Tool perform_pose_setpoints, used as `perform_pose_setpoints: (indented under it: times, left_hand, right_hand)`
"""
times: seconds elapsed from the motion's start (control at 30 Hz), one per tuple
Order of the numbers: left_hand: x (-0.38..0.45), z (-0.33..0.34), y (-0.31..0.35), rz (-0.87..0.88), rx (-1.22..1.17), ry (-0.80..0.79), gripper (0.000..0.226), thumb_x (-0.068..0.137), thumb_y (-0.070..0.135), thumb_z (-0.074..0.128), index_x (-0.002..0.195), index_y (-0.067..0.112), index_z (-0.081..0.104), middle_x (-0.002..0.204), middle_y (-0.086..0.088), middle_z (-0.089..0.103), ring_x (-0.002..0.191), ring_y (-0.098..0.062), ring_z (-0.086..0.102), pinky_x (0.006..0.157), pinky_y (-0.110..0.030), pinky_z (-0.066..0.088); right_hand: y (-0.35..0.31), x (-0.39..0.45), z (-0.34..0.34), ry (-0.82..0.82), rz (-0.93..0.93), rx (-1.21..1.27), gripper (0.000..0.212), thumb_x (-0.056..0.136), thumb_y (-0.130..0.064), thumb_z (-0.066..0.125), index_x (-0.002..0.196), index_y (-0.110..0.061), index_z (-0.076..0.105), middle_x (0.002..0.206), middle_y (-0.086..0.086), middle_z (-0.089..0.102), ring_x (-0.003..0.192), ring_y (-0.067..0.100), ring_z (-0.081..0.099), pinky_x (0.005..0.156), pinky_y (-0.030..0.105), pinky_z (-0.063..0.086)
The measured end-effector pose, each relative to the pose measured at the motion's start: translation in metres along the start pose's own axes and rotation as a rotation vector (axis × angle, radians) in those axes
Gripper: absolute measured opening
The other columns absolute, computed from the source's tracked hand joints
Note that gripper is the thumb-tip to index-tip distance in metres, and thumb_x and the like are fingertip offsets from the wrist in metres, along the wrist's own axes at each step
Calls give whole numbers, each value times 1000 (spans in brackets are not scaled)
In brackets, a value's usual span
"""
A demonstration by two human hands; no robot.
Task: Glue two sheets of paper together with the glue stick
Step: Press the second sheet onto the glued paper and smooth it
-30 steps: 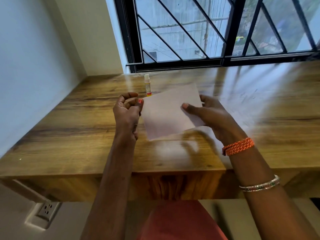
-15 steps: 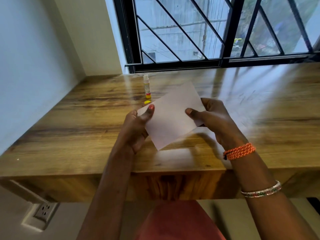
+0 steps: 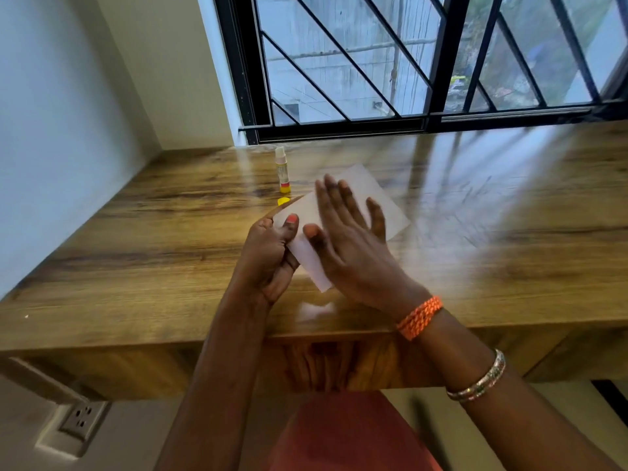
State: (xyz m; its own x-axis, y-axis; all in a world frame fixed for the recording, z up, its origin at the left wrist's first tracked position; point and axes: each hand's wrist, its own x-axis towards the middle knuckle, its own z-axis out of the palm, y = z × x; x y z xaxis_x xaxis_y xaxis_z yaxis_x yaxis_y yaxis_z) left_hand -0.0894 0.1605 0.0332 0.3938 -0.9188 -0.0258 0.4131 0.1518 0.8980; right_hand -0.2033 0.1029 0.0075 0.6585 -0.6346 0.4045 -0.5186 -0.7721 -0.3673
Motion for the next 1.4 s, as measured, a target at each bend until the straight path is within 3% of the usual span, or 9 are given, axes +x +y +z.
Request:
perform_pose_setpoints:
  times: [0.13, 0.2, 0.3, 0.43, 0.7, 0.83, 0.9, 1.0, 1.4]
  left_hand:
    - [-3, -8, 6, 7, 130, 4, 23, 97, 3, 39, 108, 11, 58, 92, -4, 67, 82, -16, 64, 66, -26, 58]
    - [-3, -11, 7, 22, 164, -32, 23, 97, 4, 39, 103, 14, 60, 89, 0, 69, 80, -13, 65, 65, -23, 58]
    - [-1, -16, 9, 45, 198, -55, 21, 97, 10, 41, 101, 14, 61, 77, 7, 74, 70, -6, 69, 65, -22, 58]
    - [3, -21, 8, 62, 164, 2, 28, 97, 21, 41, 115, 8, 59, 98, -2, 69, 83, -14, 67, 67, -26, 58]
    - [-7, -11, -12, -33, 145, 50, 16, 91, 13, 54, 106, 12, 61, 83, 2, 72, 67, -8, 71, 61, -27, 59]
    - [-6, 3, -16, 56, 64, 154, 11, 92, 10, 52, 90, 16, 61, 76, 5, 71, 67, -8, 70, 59, -24, 59]
    - [-4, 12, -17, 128, 27, 221, 14, 93, 10, 50, 90, 18, 60, 84, 3, 69, 77, -10, 67, 65, -24, 59]
    - [-7, 21, -21, 225, 141, 238, 21, 95, 9, 48, 86, 23, 62, 79, 9, 70, 74, -6, 69, 68, -24, 59]
    - [-14, 13, -17, 267, 193, 259, 21, 94, 7, 49, 108, 15, 63, 86, 14, 66, 76, 1, 66, 72, -21, 58]
  right_hand:
    - [20, 6, -18, 46, 167, 78, 77, 95, -57, 24, 150, -15, -7, 160, 4, -6, 146, 16, -5, 118, 47, -2]
    - [26, 8, -27, 93, 257, 182, 79, 92, -48, 48, 150, -13, 7, 156, 11, 21, 142, 23, 22, 115, 49, 20]
    - [32, 12, -43, 173, 388, 579, 38, 83, -18, 70, 118, -13, 55, 105, 9, 66, 90, 18, 63, 82, 37, 54]
    - [42, 11, -50, 265, 482, 853, 11, 84, -7, 68, 81, -16, 62, 70, 0, 64, 53, -1, 60, 47, 14, 45]
    - [41, 12, -41, 527, 511, 895, 12, 91, -7, 58, 95, -16, 64, 85, -1, 68, 84, 12, 65, 70, 22, 54]
    - [27, 5, -40, 630, 570, 1228, 26, 88, -16, 63, 114, -13, 55, 90, -3, 63, 78, 3, 62, 62, 20, 55]
    - [11, -3, -32, 534, 562, 1517, 25, 85, -10, 65, 107, -14, 54, 89, 0, 66, 79, 9, 66, 67, 25, 58]
    - [-7, -10, -17, 344, 491, 1446, 21, 83, -1, 65, 103, -6, 62, 87, 3, 71, 83, 14, 71, 69, 25, 58]
    - [32, -16, -49, 632, 664, 1685, 8, 89, -5, 58, 93, -5, 65, 70, 2, 73, 69, 12, 71, 68, 25, 60]
